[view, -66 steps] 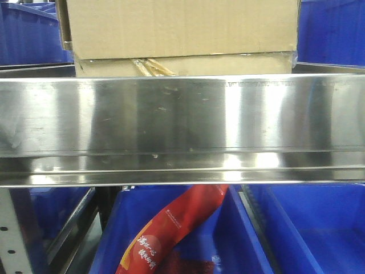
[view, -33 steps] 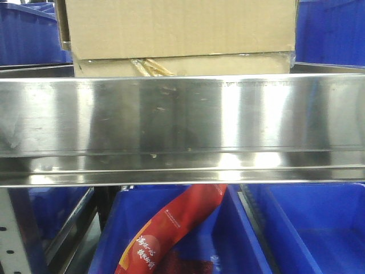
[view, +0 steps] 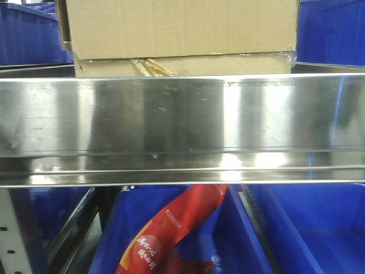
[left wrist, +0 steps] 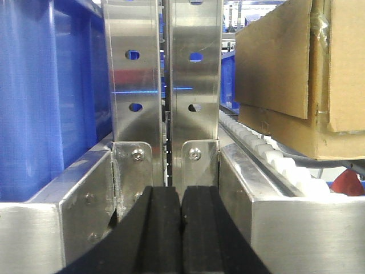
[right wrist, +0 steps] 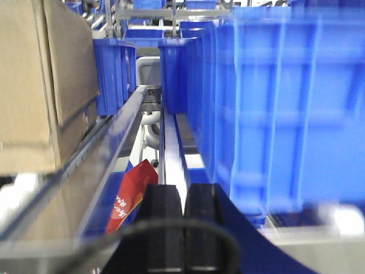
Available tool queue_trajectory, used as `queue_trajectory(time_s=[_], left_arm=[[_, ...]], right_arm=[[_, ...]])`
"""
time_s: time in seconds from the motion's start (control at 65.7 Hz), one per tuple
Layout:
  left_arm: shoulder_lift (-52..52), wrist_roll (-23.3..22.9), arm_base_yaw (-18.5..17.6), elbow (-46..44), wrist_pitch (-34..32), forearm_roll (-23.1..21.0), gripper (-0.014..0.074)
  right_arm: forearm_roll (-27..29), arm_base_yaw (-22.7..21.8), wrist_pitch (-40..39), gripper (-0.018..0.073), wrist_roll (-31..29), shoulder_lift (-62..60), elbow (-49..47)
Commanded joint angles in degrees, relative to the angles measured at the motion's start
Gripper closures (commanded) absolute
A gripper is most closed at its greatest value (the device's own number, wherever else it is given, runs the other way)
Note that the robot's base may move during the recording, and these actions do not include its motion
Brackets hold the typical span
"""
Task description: Stack two boxes on right shelf middle
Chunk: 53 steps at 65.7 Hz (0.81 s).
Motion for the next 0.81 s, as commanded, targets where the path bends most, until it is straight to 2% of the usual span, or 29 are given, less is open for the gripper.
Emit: queue_trajectory(time_s=[0.0,0.122,0.228,0.792], left_arm=[[-0.33,0.32,0.27,-0.05,-1.04,0.0,0.0707],[-0.33,0.32,0.27,-0.05,-1.04,0.0,0.0707],[-0.33,0.32,0.27,-0.05,-1.04,0.0,0.0707],[-0.33,0.32,0.27,-0.05,-1.82,0.0,0.0707]], right_arm=[[-0.23,-0.32,-2.17,0.0721,0.46,-4.87,3.91],[-0.35,-0.32,-1.04,0.0721,0.31,-6.46,4.9],[-2.6,-0.08,0.18,0.0721,0.31,-6.46,4.9],[-2.6,-0.08,0.18,0.0721,0.31,-6.46,4.9]])
